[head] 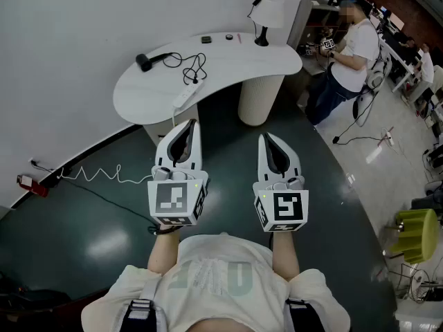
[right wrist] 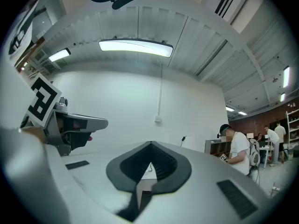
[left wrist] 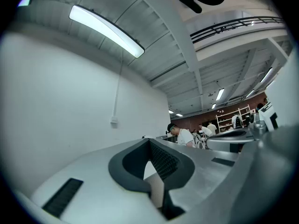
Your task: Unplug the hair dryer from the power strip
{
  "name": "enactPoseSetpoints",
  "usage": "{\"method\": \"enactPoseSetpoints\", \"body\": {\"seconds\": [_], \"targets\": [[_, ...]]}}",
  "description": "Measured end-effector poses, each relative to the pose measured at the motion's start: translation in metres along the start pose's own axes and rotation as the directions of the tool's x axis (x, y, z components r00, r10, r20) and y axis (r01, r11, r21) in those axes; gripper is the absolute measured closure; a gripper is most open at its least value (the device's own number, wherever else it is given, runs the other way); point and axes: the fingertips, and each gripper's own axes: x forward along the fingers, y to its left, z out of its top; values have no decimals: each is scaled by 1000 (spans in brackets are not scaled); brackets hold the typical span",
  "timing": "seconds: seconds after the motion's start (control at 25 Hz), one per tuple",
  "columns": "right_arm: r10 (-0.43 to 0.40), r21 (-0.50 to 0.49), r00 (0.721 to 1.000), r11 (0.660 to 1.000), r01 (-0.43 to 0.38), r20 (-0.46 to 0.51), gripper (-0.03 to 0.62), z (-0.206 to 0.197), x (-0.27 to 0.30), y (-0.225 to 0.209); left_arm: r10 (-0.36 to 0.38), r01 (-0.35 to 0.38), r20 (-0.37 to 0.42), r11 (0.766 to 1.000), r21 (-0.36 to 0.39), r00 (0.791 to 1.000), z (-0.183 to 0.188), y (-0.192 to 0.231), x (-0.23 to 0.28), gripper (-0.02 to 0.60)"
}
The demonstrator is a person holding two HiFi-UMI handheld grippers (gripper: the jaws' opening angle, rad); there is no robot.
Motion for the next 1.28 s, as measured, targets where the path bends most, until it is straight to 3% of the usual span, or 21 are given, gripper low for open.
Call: {"method": "enactPoseSetpoints", "body": {"seconds": [0.52,0.84,1.08,1.28], "targets": [[25,0,999,1000,-25,-21,590,-10,9,3,33,-33,-17,999,0,999,-8,16,-1,578],[53,66,998,997,-50,-44,589,-27,20,4,48,-48,-36,999,3,998,-18,30,6,578],[59,10,996,998,-58,-70,589,-47,52,2,29,-29,-36,1000,7,999,-37,41,37,578],[58,0,998,998,-58,-37,589,-52,121,-13,12,-12,-9,1000,7,1000,-51,72,102,578]]}}
